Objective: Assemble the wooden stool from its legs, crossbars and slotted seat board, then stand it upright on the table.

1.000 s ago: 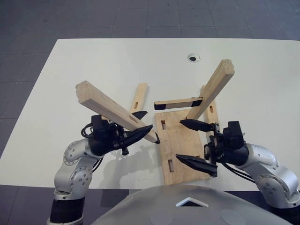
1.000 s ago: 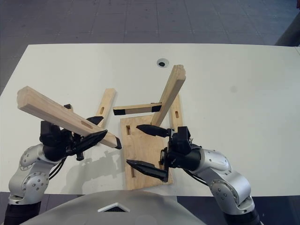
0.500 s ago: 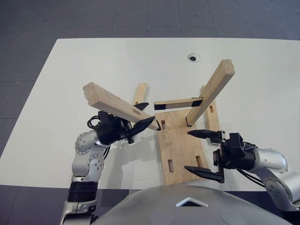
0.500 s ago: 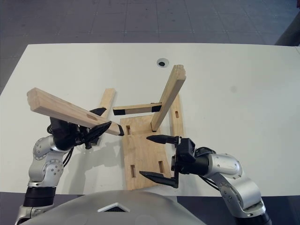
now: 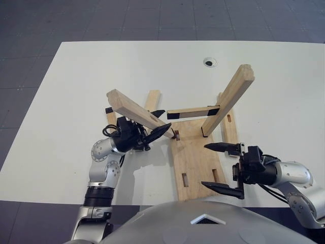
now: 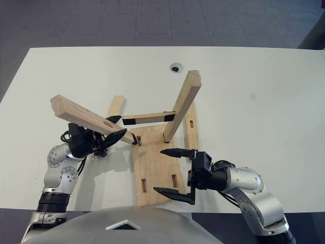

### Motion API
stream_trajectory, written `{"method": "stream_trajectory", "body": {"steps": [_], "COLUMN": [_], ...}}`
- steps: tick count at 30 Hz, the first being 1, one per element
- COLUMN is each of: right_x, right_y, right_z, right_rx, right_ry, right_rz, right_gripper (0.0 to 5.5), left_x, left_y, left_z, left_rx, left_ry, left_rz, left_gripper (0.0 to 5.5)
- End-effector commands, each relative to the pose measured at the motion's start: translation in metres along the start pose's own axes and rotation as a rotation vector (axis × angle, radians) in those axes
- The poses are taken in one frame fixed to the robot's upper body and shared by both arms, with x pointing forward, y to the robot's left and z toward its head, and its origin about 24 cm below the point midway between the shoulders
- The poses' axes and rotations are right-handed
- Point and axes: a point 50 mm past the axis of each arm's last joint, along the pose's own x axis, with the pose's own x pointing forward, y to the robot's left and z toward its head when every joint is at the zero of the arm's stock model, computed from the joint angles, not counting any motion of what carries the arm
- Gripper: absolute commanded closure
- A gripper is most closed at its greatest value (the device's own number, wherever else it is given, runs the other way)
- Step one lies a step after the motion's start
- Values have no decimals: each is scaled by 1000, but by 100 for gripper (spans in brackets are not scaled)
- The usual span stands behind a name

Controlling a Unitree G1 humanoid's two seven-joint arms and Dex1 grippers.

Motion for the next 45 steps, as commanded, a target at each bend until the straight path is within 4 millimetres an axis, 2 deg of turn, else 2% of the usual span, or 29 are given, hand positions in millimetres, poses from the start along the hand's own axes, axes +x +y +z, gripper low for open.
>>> {"method": "stream_trajectory", "body": {"steps": [1, 12, 28, 33, 45], "right_x": [-1, -1, 0, 0, 1], "right_y": [-2, -3, -4, -5, -7], "right_z": [1, 1, 3, 4, 6], "right_rx": [-14, -15, -12, -14, -20], "right_ry": [17, 16, 14, 10, 2], "right_rz": [3, 3, 2, -1, -4], "right_gripper": [0, 0, 0, 0, 0], "left_x": [3, 1, 2, -2, -11], "left_y": [2, 6, 1, 1, 11], "left_z": [0, -8, -20, -27, -30], "left_rx": [3, -17, -75, -101, -117], "left_ry": [-3, -4, 3, 73, 198], "left_rz": [-40, -27, -53, -99, -154], "left_gripper": [345, 345, 345, 345, 345]}}
